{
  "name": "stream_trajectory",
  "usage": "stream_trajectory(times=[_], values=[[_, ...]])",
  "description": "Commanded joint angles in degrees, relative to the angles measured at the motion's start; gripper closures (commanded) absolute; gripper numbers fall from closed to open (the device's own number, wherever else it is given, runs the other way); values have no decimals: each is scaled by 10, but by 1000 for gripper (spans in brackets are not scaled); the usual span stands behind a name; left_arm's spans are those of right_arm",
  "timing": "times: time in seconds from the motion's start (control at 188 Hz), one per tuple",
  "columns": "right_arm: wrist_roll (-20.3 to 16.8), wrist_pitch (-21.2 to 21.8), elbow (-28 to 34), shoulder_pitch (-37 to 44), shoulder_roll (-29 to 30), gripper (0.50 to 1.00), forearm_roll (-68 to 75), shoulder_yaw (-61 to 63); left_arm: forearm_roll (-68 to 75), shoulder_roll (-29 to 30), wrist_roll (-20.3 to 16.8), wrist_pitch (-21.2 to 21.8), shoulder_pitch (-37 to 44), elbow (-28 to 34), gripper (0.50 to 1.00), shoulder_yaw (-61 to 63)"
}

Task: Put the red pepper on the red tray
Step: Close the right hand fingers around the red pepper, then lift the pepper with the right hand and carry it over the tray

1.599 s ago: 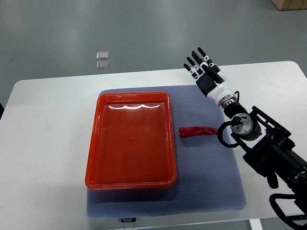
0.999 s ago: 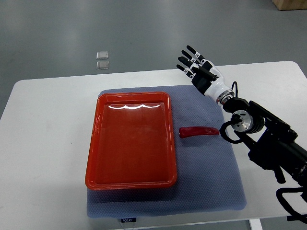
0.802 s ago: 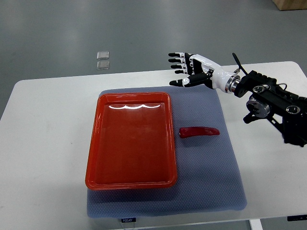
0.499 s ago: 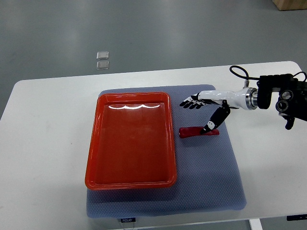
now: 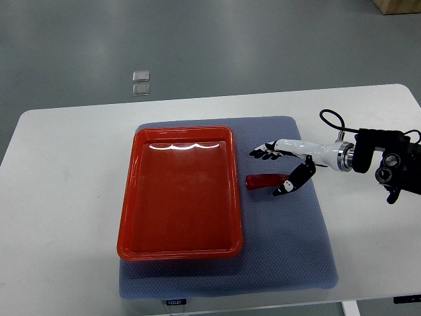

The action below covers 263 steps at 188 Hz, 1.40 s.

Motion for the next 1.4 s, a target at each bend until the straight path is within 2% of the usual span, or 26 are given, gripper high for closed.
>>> stream_trajectory(times=[0.0, 0.26, 0.436, 0.68, 0.914, 1.036, 1.116, 1.392], values=[[1, -20, -11, -9, 9, 597, -3, -2, 0, 0, 0, 0, 0, 0, 500, 0], [4, -45, -36, -21, 33, 605, -19, -3, 0, 0, 0, 0, 0, 0, 500, 0], [11, -56, -38, -35, 44, 662, -34, -3, 0, 0, 0, 0, 0, 0, 500, 0], [14, -73, -51, -48, 56, 695, -51, -4, 0, 0, 0, 0, 0, 0, 500, 0], [16, -81, -66, -47, 69, 818, -53, -5, 0, 0, 0, 0, 0, -1, 500, 0], [16, -81, -74, -47, 71, 908, -60, -8, 0, 0, 0, 0, 0, 0, 500, 0], [17, -81, -80, -43, 74, 989, -61, -9, 0, 0, 0, 0, 1, 0, 500, 0], [17, -71, -75, 14, 35, 1000, -50, -6, 0, 0, 0, 0, 0, 0, 500, 1]])
